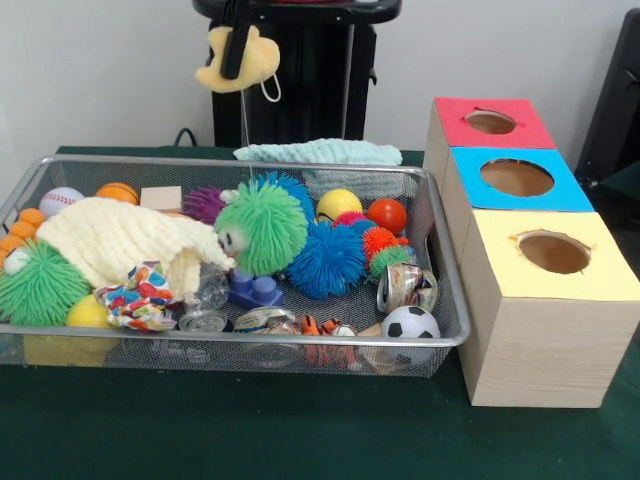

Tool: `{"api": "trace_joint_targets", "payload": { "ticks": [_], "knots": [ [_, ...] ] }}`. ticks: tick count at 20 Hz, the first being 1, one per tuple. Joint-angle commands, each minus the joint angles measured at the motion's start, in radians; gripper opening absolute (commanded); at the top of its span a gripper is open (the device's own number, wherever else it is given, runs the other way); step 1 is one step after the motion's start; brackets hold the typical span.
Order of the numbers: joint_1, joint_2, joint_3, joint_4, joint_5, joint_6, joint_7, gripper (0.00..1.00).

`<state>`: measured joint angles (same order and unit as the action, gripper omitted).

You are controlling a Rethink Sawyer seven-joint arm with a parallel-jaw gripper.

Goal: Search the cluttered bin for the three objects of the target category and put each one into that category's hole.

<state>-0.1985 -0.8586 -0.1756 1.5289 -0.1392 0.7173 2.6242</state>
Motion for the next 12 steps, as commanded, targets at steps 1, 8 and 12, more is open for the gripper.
{"api": "trace_joint_targets", "payload": {
  "ticks": [1, 8, 12],
  "knots": [
    [0.006, -0.028, 0.052, 0.041, 0.009, 0.17, -0.049, 0.0],
    [-0.027, 0.049, 0.08, 0.105, 0.014, 0.009, -0.023, 0.0],
    [0.013, -0.027, 0.036, 0.027, 0.004, 0.206, -0.038, 0.0]
  ]
}}
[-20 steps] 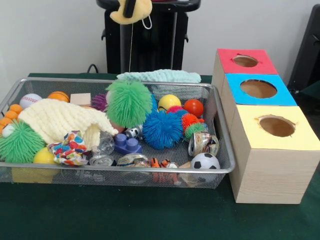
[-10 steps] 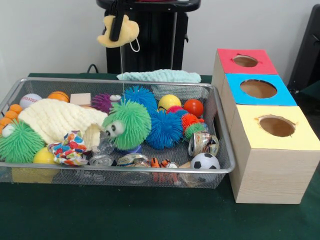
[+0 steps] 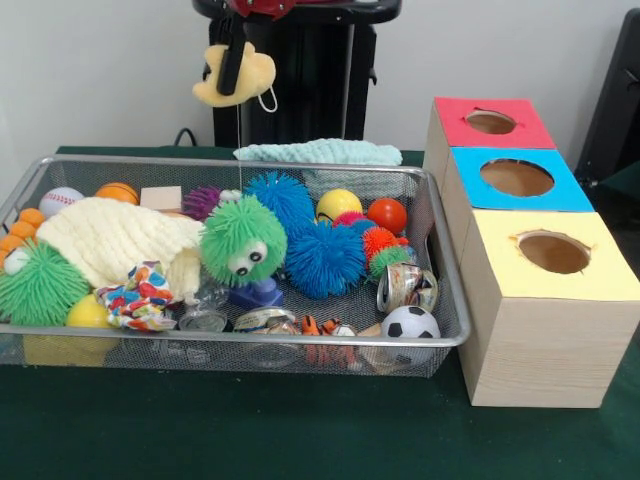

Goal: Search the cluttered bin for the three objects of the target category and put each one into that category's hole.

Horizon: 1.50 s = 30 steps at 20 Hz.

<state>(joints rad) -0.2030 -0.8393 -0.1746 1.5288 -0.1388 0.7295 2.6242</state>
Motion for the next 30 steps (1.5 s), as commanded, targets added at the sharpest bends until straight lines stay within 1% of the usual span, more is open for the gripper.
{"api": "trace_joint_targets", "payload": {
  "ticks": [1, 4, 6, 7, 8, 9, 10, 12, 13, 14, 15, 16, 17, 19, 20, 21, 22, 23, 24, 25, 26, 27, 29, 30],
  "knots": [
    [0.014, -0.036, 0.041, 0.03, 0.005, 0.174, -0.035, 0.0],
    [-0.03, 0.066, 0.087, 0.072, 0.007, -0.04, -0.01, 0.0],
    [-0.05, 0.109, 0.105, 0.094, 0.005, -0.131, -0.002, 0.0],
    [-0.06, 0.113, 0.115, 0.106, 0.011, -0.149, -0.007, 0.0],
    [-0.06, 0.097, 0.115, 0.116, 0.015, -0.13, -0.017, 0.0],
    [-0.054, 0.067, 0.106, 0.113, 0.018, -0.083, -0.029, 0.0],
    [-0.042, 0.021, 0.09, 0.1, 0.02, -0.004, -0.046, 0.0],
    [-0.011, -0.081, 0.053, 0.03, 0.019, 0.176, -0.075, 0.0],
    [0.003, -0.11, 0.037, -0.015, 0.011, 0.252, -0.081, 0.0],
    [0.009, -0.122, 0.031, -0.05, 0.005, 0.305, -0.084, 0.0],
    [0.013, -0.123, 0.027, -0.066, -0.001, 0.326, -0.08, 0.0],
    [0.003, -0.116, 0.035, -0.048, 0.005, 0.286, -0.073, 0.0],
    [-0.012, -0.1, 0.051, -0.008, 0.015, 0.209, -0.064, 0.0],
    [-0.044, -0.047, 0.082, 0.082, 0.022, 0.021, -0.035, 0.0],
    [-0.048, -0.043, 0.088, 0.11, 0.025, -0.011, -0.027, 0.0],
    [-0.047, -0.062, 0.086, 0.114, 0.033, 0.025, -0.036, 0.0],
    [-0.025, -0.102, 0.065, 0.085, 0.029, 0.126, -0.042, 0.0],
    [-0.002, -0.143, 0.043, 0.028, 0.019, 0.256, -0.049, 0.0],
    [0.014, -0.165, 0.03, -0.03, 0.004, 0.351, -0.054, 0.0],
    [0.019, -0.171, 0.027, -0.054, 0.0, 0.384, -0.052, 0.0],
    [0.012, -0.162, 0.034, -0.045, 0.004, 0.349, -0.05, 0.0],
    [-0.001, -0.143, 0.046, 0.002, 0.017, 0.264, -0.037, 0.0],
    [-0.032, -0.069, 0.074, 0.099, 0.025, 0.047, -0.005, 0.0],
    [-0.042, -0.045, 0.085, 0.13, 0.027, -0.022, 0.007, 0.0]
  ]
}}
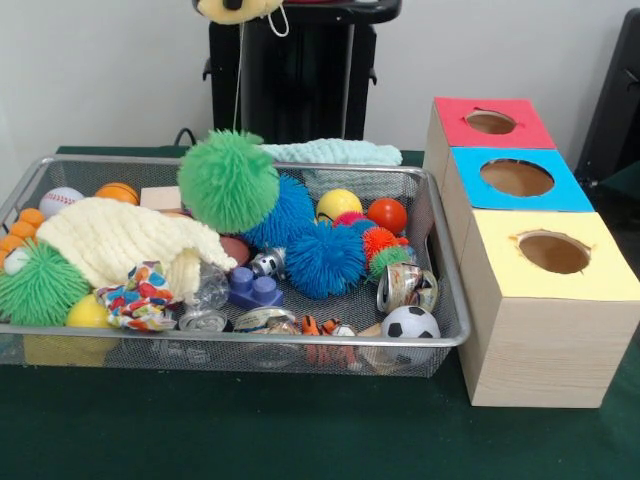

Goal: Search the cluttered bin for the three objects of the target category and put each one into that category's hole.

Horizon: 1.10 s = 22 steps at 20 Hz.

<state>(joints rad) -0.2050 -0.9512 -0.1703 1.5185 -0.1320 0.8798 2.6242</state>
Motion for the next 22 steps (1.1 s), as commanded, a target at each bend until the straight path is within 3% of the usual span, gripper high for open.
{"api": "trace_joint_targets", "payload": {
  "ticks": [1, 3, 6, 7, 8, 11, 13, 15, 17, 19, 21, 22],
  "knots": [
    [-0.047, 0.078, 0.087, 0.158, 0.027, -0.199, 0.012, 0.0],
    [-0.037, 0.065, 0.079, 0.163, 0.035, -0.173, 0.016, 0.0],
    [0.011, 0.015, 0.031, 0.088, 0.014, -0.006, 0.02, 0.0],
    [0.015, 0.018, 0.028, 0.074, 0.008, 0.0, 0.02, 0.0],
    [0.005, 0.043, 0.035, 0.083, 0.007, -0.052, 0.023, 0.0],
    [-0.05, 0.164, 0.098, 0.173, 0.03, -0.33, 0.057, 0.0],
    [-0.074, 0.198, 0.127, 0.196, 0.042, -0.407, 0.056, 0.0],
    [-0.038, 0.17, 0.087, 0.166, 0.035, -0.302, 0.059, 0.0],
    [0.014, 0.111, 0.026, 0.102, 0.016, -0.119, 0.051, 0.0],
    [0.03, 0.102, 0.006, 0.062, 0.007, -0.067, 0.043, 0.0],
    [0.011, 0.137, 0.025, 0.082, 0.021, -0.14, 0.046, 0.0],
    [-0.034, 0.24, 0.082, 0.134, 0.039, -0.35, 0.072, 0.0]
  ]
}}
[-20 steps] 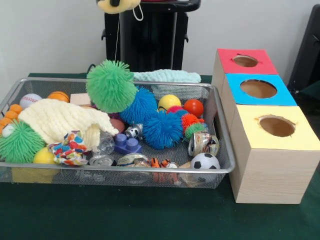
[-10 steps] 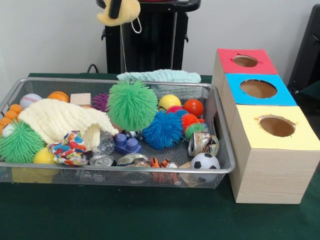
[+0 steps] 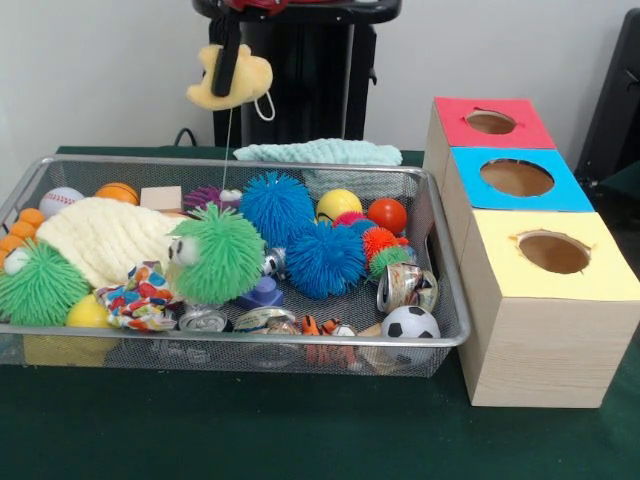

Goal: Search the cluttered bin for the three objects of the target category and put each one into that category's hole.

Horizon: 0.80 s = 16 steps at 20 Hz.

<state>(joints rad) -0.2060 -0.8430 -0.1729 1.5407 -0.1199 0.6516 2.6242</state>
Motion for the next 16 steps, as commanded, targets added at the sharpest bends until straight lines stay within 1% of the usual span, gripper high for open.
{"api": "trace_joint_targets", "payload": {
  "ticks": [1, 2, 3, 5, 6, 7, 8, 10, 11, 12, 15, 16],
  "knots": [
    [-0.044, 0.16, 0.099, 0.119, 0.031, -0.168, 0.076, 0.0],
    [-0.046, 0.161, 0.1, 0.117, 0.034, -0.157, 0.071, 0.0],
    [-0.027, 0.141, 0.078, 0.106, 0.03, -0.102, 0.07, 0.0],
    [0.009, 0.075, 0.032, 0.073, 0.022, 0.047, 0.052, 0.0],
    [0.018, 0.051, 0.019, 0.054, 0.018, 0.1, 0.041, 0.0],
    [0.02, 0.048, 0.014, 0.036, 0.014, 0.12, 0.033, 0.0],
    [0.013, 0.065, 0.019, 0.028, 0.014, 0.099, 0.032, 0.0],
    [-0.016, 0.129, 0.048, 0.035, 0.018, -0.005, 0.038, 0.0],
    [-0.022, 0.15, 0.054, 0.032, 0.017, -0.034, 0.041, 0.0],
    [-0.02, 0.158, 0.051, 0.025, 0.014, -0.037, 0.045, 0.0],
    [-0.001, 0.139, 0.025, 0.008, 0.005, 0.008, 0.049, 0.0],
    [0.01, 0.14, 0.018, 0.017, 0.003, -0.005, 0.064, 0.0]
  ]
}}
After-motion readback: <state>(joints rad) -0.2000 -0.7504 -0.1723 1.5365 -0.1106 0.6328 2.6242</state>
